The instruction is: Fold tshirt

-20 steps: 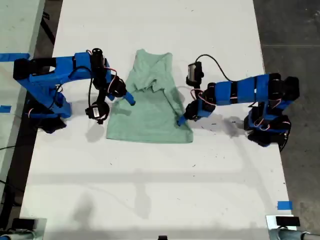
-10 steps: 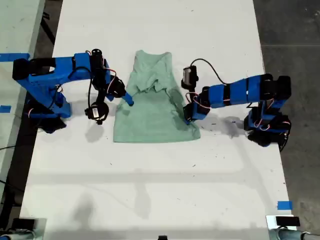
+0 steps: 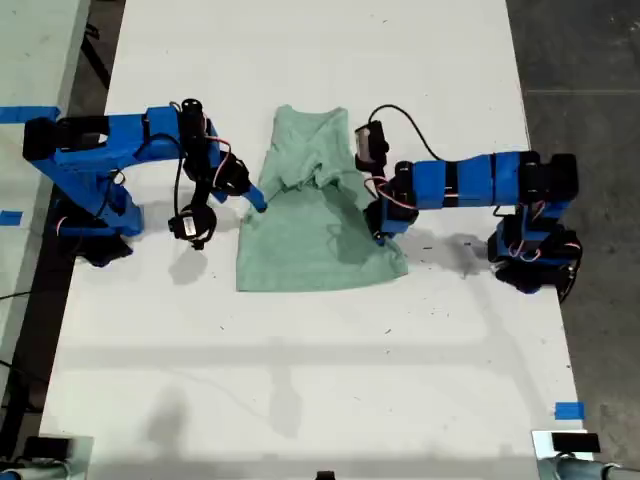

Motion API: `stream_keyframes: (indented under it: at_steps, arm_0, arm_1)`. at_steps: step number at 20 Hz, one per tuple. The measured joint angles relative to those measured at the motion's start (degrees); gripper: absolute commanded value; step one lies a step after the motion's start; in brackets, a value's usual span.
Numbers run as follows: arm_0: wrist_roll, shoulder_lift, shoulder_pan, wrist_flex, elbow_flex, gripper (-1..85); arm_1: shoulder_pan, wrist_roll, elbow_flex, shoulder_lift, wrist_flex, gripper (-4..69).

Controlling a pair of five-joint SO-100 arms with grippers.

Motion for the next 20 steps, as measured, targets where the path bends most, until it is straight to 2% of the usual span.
stream_keyframes:
  at_steps: [4, 9, 11, 14, 15, 16, 17, 18, 20]
  arm_0:
    - [0.0, 0.9, 0.0, -0.3, 0.9, 27.6]
    - [-0.4, 2.3, 0.1, -0.3, 1.7, 27.4]
    - [-0.4, 2.3, 0.2, -0.7, 1.9, 27.5]
    - [-0.4, 2.3, 0.2, -0.9, 1.9, 27.7]
    - [-0.4, 2.3, 0.2, -1.3, 1.9, 27.7]
    - [-0.4, 2.3, 0.2, -1.2, 1.9, 27.7]
    - [-0.4, 2.3, 0.2, -1.0, 1.9, 27.9]
    - [-0.5, 2.3, 0.2, -1.1, 1.9, 28.0]
    - [-0.5, 2.3, 0.2, -1.0, 2.3, 28.0]
  arm_1:
    - [-1.0, 2.3, -13.2, -6.1, 3.2, -1.9]
    - [-1.5, 10.0, -29.7, -21.5, 4.4, -2.1]
    - [-1.5, 12.1, -31.2, -24.4, 0.6, -1.9]
    - [-1.5, 12.9, -31.2, -28.4, -10.9, 0.3]
    - [-1.5, 12.9, -31.2, -30.9, -13.9, 3.4]
    - [-1.5, 13.2, -31.5, -33.0, -15.1, 13.5]
    - [-1.5, 13.9, -32.3, -33.9, -15.4, 19.7]
    - [-1.5, 14.2, -33.0, -34.8, -15.4, 22.9]
    - [-1.4, 14.3, -33.5, -35.0, -14.8, 23.1]
